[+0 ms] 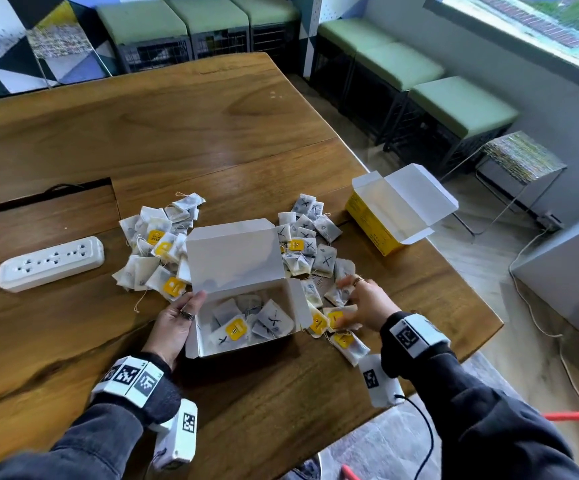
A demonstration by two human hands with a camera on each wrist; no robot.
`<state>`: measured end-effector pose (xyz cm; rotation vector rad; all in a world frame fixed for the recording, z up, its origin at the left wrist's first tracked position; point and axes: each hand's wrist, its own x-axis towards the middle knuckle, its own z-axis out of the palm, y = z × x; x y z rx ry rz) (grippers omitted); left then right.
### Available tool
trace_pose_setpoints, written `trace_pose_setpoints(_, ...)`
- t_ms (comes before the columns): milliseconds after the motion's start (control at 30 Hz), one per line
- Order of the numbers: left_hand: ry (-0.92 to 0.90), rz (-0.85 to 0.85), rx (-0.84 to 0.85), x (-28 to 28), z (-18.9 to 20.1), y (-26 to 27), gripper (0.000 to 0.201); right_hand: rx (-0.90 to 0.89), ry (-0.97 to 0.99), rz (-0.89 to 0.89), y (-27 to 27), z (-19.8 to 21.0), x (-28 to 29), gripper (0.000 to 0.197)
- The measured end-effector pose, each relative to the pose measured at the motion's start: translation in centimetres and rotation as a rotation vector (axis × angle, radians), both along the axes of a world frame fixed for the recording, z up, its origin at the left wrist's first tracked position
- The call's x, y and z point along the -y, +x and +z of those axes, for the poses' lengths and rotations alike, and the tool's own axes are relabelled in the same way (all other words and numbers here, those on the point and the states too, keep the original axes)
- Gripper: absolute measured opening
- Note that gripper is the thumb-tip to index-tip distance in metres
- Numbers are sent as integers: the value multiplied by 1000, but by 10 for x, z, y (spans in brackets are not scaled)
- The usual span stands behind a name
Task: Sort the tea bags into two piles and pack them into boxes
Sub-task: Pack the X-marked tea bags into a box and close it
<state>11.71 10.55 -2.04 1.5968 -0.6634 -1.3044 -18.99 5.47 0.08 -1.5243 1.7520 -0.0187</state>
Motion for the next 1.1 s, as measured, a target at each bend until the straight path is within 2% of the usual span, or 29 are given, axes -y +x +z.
trace_pose_setpoints(133, -11, -5, -16, 0, -2, 1, 10, 25, -17, 34, -12, 5, 10, 45)
trace_pose_setpoints(233, -23, -7, -29, 0, 0, -2, 12, 201, -27, -118, -20, 12, 23, 41)
trace_pose_setpoints(300, -23, -5, -31, -1, 1, -2, 12, 247, -8, -210, -18, 8, 31, 54)
trace_pose_setpoints(433, -30, -5, -21, -2, 2, -3, 13, -61, -51, -244, -6, -9, 44, 95)
trace_pose_setpoints(567, -39, -13, -7, -2, 2, -3, 14, -48, -63, -312, 4, -14, 52, 111)
trace_pose_setpoints(633, -43, -16, -2, -2, 3, -4, 14, -30, -86, -354, 6, -17, 55, 105)
trace_pose_setpoints(767, -49, -18, 0, -3, 6, -5, 16, -107, -161, -487, 10, -23, 64, 80)
trace_pose_setpoints(833, -42, -20, -12, -2, 6, -4, 15, -90, -137, -493, 9, -23, 69, 63)
trace_pose_setpoints(900, -40, -27, -10, -2, 4, -3, 15, -31, -89, -461, 8, -19, 71, 42)
trace_pose_setpoints(967, -38, -29, -10, -1, 2, -2, 15, 25, -98, -443, 3, -15, 69, 34)
trace_pose_setpoints(1033, -39, -35, -12, -1, 1, -1, 15, 99, -221, -452, -4, -5, 67, 31)
trace_pose_setpoints(1100, -34, -44, -17, -2, 1, -1, 15, 294, -334, -494, -12, 9, 62, 28)
